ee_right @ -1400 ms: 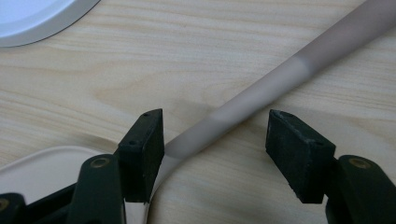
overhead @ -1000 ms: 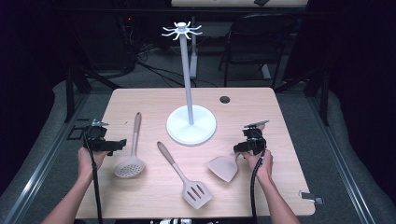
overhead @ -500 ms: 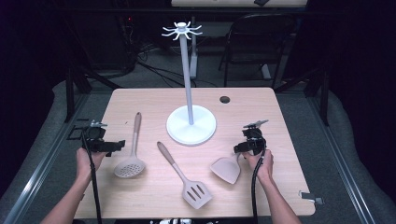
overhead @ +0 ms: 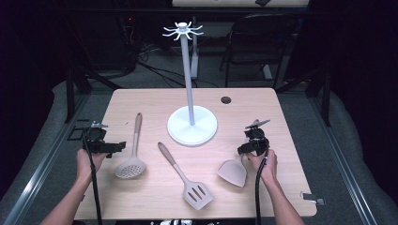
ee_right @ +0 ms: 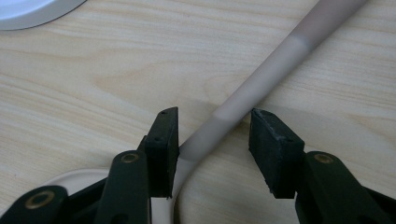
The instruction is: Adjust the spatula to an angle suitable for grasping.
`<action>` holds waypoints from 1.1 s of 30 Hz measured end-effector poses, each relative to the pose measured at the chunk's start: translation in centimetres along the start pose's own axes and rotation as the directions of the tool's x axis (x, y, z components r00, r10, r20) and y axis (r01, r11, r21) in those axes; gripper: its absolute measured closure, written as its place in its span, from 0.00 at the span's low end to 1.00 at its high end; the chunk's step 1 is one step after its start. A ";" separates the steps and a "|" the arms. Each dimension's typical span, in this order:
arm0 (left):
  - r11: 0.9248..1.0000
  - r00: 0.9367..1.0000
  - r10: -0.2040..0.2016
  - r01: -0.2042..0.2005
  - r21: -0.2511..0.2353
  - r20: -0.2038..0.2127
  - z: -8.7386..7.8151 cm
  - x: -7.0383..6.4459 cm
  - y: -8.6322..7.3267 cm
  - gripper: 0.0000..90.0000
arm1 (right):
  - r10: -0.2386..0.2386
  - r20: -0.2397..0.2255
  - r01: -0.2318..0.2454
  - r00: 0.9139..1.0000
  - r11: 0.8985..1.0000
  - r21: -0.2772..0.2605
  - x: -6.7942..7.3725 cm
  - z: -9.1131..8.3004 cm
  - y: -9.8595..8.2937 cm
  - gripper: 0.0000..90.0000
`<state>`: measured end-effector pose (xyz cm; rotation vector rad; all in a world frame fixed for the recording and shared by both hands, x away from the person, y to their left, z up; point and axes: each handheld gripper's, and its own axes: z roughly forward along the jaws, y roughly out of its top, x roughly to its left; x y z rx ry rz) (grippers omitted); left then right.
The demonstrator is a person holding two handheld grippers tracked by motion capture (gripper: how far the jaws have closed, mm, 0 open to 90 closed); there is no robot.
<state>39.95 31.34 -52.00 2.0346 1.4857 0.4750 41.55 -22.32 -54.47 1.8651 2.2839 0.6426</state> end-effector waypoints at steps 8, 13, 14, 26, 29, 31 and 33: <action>1.000 1.000 0.001 -0.001 -0.002 0.004 -0.2 0.1 -0.1 0.01 | -0.014 0.017 0.014 1.000 1.000 0.023 -0.1 -0.3 0.0 0.63; 1.000 1.000 0.003 -0.003 -0.007 0.004 -0.3 0.3 -0.2 0.01 | -0.014 0.022 0.014 1.000 1.000 0.022 -0.2 -0.4 -0.2 0.64; 1.000 1.000 0.002 -0.002 -0.007 0.006 -0.3 0.3 -0.3 0.01 | -0.027 0.021 0.026 0.999 0.999 0.035 -0.4 -0.6 -0.2 0.65; 1.000 1.000 0.024 -0.024 0.013 0.011 0.1 0.0 -0.3 0.02 | -0.053 -0.013 0.054 0.998 0.997 0.054 -0.7 -1.1 -0.7 0.72; 1.000 1.000 0.024 -0.024 0.012 0.010 0.2 0.0 -0.3 0.02 | -0.070 -0.010 0.071 0.997 0.995 0.067 -0.6 -1.3 -0.9 0.75; 1.000 1.000 0.025 -0.025 0.012 0.010 0.3 0.0 -0.3 0.02 | -0.077 -0.009 0.077 0.997 0.995 0.067 -0.5 -1.3 -0.9 0.76; 0.999 0.999 0.034 -0.034 0.026 0.015 0.3 0.0 -0.3 0.02 | -0.077 -0.003 0.077 0.997 0.996 0.055 -0.3 -1.3 -1.1 0.77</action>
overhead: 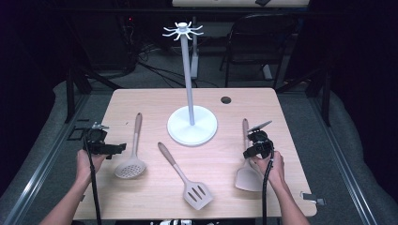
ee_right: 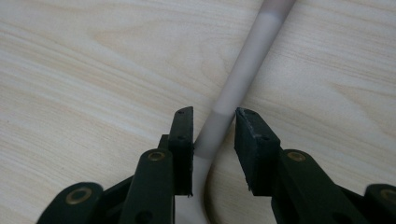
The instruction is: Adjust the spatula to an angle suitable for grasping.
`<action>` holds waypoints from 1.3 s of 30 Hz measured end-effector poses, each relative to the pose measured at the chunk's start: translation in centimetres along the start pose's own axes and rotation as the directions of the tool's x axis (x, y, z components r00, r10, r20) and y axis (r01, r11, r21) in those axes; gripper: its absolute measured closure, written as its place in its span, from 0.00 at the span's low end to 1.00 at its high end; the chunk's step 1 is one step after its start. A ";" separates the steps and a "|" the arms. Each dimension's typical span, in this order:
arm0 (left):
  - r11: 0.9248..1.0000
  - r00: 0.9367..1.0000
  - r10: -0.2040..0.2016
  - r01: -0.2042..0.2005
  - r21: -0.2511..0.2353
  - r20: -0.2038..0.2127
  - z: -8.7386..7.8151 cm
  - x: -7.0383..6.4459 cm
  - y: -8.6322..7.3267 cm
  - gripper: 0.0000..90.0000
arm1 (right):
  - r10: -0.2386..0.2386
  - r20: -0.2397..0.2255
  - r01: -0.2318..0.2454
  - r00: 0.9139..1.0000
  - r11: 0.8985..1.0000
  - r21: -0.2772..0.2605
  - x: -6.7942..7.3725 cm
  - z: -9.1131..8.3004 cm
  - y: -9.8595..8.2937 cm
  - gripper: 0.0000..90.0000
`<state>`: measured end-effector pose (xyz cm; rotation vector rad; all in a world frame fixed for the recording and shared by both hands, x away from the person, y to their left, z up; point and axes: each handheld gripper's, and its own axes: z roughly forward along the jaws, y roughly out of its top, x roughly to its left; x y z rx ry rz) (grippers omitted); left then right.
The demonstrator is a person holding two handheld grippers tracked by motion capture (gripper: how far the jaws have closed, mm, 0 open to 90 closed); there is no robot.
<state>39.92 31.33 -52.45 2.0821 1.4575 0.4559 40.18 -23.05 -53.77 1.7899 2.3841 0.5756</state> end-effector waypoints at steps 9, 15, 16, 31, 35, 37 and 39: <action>1.000 1.000 0.009 -0.009 -0.002 0.007 0.1 -0.2 0.0 0.02 | -0.086 0.034 0.085 0.996 0.996 0.024 0.9 -0.8 -0.3 0.91; 1.000 1.000 0.020 -0.020 -0.001 0.009 0.1 -0.5 0.2 0.02 | -0.046 0.019 0.046 0.999 0.999 0.016 0.4 -0.6 -0.2 0.78; 1.000 1.000 0.020 -0.020 -0.003 0.006 0.2 -0.5 0.2 0.02 | -0.045 0.019 0.045 0.999 0.999 0.014 0.4 -0.4 -0.1 0.77; 1.000 0.999 0.025 -0.025 0.002 0.021 0.3 -0.7 0.2 0.02 | -0.032 0.068 0.029 0.997 0.999 0.035 0.5 0.9 1.0 0.76; 1.000 0.999 0.028 -0.028 -0.001 0.020 0.3 -0.6 0.2 0.02 | 0.000 0.048 -0.001 0.999 1.000 0.021 0.2 1.0 0.9 0.78; 1.000 1.000 0.023 -0.023 -0.004 0.019 0.3 -0.5 0.1 0.02 | -0.020 0.030 0.019 0.999 0.999 0.051 0.2 0.8 0.9 0.79; 1.000 1.000 0.021 -0.021 -0.005 0.017 0.3 -0.4 0.1 0.02 | -0.023 0.018 0.022 1.000 0.998 0.051 0.5 0.8 0.8 0.82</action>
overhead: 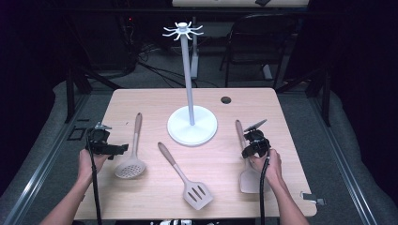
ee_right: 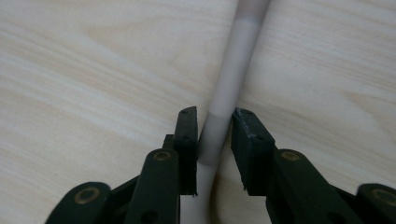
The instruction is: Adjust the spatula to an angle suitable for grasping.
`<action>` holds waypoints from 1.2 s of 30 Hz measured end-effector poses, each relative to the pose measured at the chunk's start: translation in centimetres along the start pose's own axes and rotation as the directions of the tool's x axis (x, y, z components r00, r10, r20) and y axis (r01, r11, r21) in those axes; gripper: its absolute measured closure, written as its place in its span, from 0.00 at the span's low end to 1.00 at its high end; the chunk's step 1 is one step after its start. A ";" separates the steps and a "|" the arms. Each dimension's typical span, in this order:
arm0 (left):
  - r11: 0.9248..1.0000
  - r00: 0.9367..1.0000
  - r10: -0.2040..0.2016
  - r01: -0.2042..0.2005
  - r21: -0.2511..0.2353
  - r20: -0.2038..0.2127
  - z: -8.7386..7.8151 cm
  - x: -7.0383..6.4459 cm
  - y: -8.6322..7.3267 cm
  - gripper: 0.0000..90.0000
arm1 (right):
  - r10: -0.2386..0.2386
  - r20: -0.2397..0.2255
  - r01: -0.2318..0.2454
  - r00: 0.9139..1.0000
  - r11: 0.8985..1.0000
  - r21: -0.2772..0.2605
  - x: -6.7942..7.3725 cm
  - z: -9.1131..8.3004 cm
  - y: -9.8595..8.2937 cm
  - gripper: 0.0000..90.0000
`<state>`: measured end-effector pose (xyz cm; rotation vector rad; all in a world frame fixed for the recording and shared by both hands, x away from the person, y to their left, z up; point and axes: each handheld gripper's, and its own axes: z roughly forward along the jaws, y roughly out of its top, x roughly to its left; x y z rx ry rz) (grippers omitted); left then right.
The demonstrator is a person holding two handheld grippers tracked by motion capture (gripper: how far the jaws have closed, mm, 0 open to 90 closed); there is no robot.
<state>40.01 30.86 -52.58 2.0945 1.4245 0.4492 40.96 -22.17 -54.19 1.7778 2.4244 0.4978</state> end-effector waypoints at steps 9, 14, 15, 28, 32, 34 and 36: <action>1.000 1.000 0.004 -0.004 0.001 0.001 0.0 -0.2 0.1 0.02 | -0.029 0.021 0.028 0.999 0.998 0.049 1.0 0.1 0.2 0.84; 1.000 1.000 0.009 -0.009 0.007 0.006 0.0 -0.3 0.2 0.02 | -0.023 0.030 0.021 0.999 0.999 0.049 1.0 0.7 0.6 0.84; 1.000 1.000 0.006 -0.006 0.003 0.008 0.0 -0.2 0.2 0.02 | -0.022 0.024 0.021 0.999 0.998 0.051 0.9 0.7 0.6 0.85; 1.000 1.000 0.009 -0.009 -0.010 0.010 -0.1 -0.3 0.1 0.03 | 0.046 -0.027 -0.046 0.999 0.999 -0.011 0.2 0.3 0.4 0.88; 1.000 1.000 0.006 -0.006 -0.018 0.010 -0.2 -0.3 0.1 0.03 | 0.035 -0.051 -0.037 0.998 0.998 -0.054 0.4 -0.5 0.4 0.88; 1.000 1.000 0.008 -0.008 -0.021 0.007 -0.2 -0.4 0.1 0.03 | 0.018 -0.057 -0.023 0.998 0.996 -0.082 0.7 -1.0 0.4 0.88; 1.000 1.000 0.012 -0.012 -0.022 0.010 -0.3 -0.5 0.1 0.03 | 0.011 -0.064 -0.019 0.998 0.993 -0.119 1.0 -1.4 0.3 0.88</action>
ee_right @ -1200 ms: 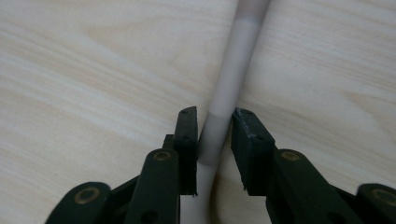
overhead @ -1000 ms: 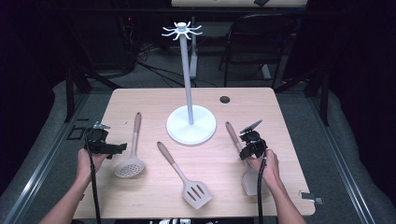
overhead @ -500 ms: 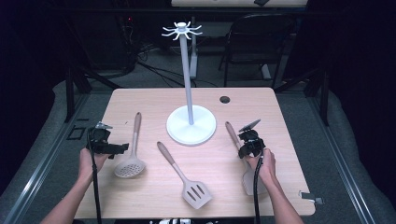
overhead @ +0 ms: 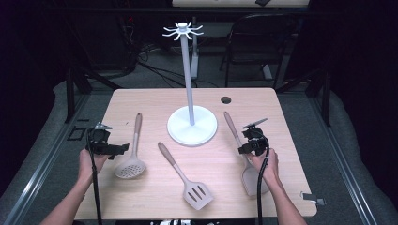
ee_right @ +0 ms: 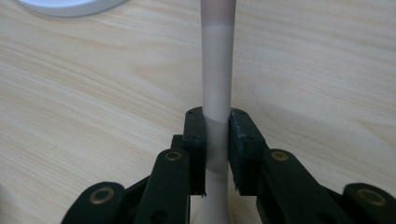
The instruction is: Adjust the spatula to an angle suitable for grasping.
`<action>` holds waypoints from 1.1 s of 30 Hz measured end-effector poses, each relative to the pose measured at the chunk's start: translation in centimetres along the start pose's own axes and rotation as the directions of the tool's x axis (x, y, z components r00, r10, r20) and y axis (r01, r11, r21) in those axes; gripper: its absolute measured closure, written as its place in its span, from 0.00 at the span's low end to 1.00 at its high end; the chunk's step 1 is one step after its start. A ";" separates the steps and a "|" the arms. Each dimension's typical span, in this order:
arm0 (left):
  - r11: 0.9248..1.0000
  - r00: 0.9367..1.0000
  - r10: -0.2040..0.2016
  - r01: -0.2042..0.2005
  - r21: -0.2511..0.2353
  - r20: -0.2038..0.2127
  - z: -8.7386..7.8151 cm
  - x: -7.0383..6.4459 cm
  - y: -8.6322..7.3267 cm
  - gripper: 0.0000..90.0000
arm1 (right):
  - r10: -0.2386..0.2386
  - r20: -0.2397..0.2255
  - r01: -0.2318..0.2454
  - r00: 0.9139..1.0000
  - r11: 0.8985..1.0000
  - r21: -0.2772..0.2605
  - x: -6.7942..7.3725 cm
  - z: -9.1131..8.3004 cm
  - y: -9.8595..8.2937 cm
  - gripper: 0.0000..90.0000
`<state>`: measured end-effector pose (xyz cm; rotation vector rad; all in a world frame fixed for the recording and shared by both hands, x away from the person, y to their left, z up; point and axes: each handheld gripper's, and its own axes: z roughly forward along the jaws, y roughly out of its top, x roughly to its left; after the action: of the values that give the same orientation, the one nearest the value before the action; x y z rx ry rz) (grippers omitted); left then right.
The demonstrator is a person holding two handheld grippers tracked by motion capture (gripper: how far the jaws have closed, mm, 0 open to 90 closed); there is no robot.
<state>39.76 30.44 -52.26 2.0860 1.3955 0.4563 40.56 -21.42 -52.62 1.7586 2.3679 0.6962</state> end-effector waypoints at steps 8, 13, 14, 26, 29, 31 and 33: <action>1.000 1.000 0.010 -0.010 -0.015 -0.006 -0.3 -0.1 0.0 0.03 | -0.053 -0.019 0.052 0.998 0.997 -0.059 0.7 -1.2 0.0 0.88; 1.000 1.000 0.016 -0.016 -0.014 0.001 -0.5 -0.3 0.0 0.03 | -0.086 -0.011 0.085 0.996 0.993 -0.081 1.3 -1.7 0.0 0.88; 1.000 1.000 0.012 -0.012 -0.017 0.003 -0.5 -0.3 0.0 0.03 | -0.092 -0.016 0.090 0.996 0.992 -0.090 1.5 -1.7 0.0 0.88; 0.999 1.000 0.021 -0.021 -0.026 0.004 -0.6 -0.7 0.1 0.03 | -0.204 -0.011 0.199 0.979 0.966 -0.167 3.6 -3.0 0.4 0.88; 0.999 1.000 0.027 -0.027 -0.030 0.003 -0.6 -0.9 0.2 0.03 | -0.206 -0.029 0.196 0.978 0.959 -0.204 4.1 -3.1 0.4 0.88; 0.999 1.000 0.027 -0.026 -0.033 0.010 -0.8 -1.0 0.3 0.03 | -0.218 -0.031 0.207 0.975 0.955 -0.211 4.3 -3.2 0.5 0.88; 0.999 1.000 0.025 -0.024 -0.045 0.019 -1.1 -1.2 0.6 0.03 | -0.232 -0.028 0.220 0.972 0.950 -0.220 4.5 -3.3 0.5 0.88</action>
<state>39.08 29.48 -51.02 2.0679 1.3384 0.4720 38.39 -18.05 -48.62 1.3722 2.3720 0.9339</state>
